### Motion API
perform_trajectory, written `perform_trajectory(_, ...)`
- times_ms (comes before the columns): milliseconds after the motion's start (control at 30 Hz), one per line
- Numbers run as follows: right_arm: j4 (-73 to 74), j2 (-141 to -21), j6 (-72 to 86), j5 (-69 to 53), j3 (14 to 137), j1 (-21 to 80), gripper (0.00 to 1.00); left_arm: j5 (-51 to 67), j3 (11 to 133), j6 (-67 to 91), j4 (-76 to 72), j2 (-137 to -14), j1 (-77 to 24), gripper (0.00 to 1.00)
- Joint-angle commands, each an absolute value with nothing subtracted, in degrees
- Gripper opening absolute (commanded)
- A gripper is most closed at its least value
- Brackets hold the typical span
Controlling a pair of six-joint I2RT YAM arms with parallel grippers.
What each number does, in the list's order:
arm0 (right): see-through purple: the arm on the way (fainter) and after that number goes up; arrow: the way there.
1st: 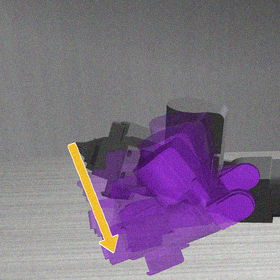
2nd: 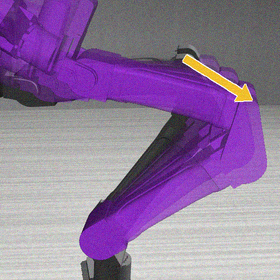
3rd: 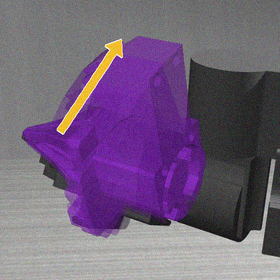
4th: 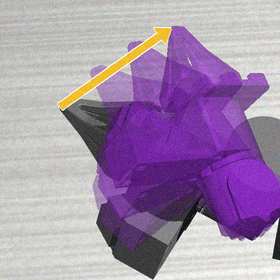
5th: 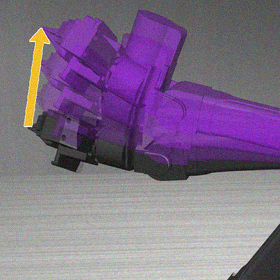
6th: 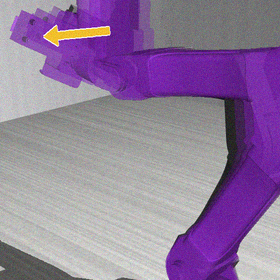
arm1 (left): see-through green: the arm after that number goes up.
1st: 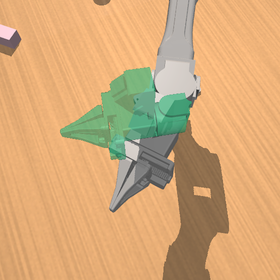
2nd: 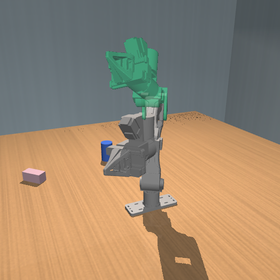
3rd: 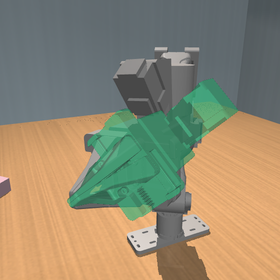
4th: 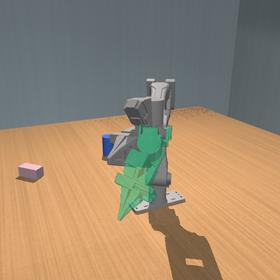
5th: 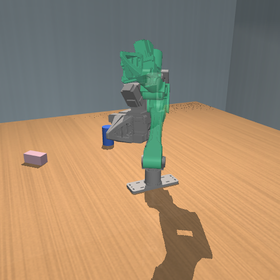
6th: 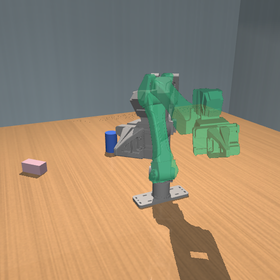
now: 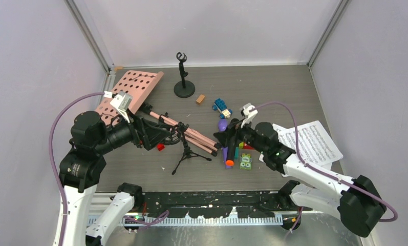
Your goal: Pack up the instrument practice props
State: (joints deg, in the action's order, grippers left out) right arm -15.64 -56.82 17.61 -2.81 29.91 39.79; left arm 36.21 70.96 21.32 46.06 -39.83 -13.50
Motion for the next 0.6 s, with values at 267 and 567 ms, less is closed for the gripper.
perform_trajectory(267, -53.9, -69.1, 0.3, -17.1, 28.3, 54.3, 1.0, 33.1, 74.6, 23.9, 37.8, -38.3, -13.4, 1.0)
perform_trajectory(567, -73.8, -83.2, 4.2, -5.5, 34.2, 60.3, 0.98, 23.4, 77.3, 22.2, 41.4, -34.3, -13.4, 1.0)
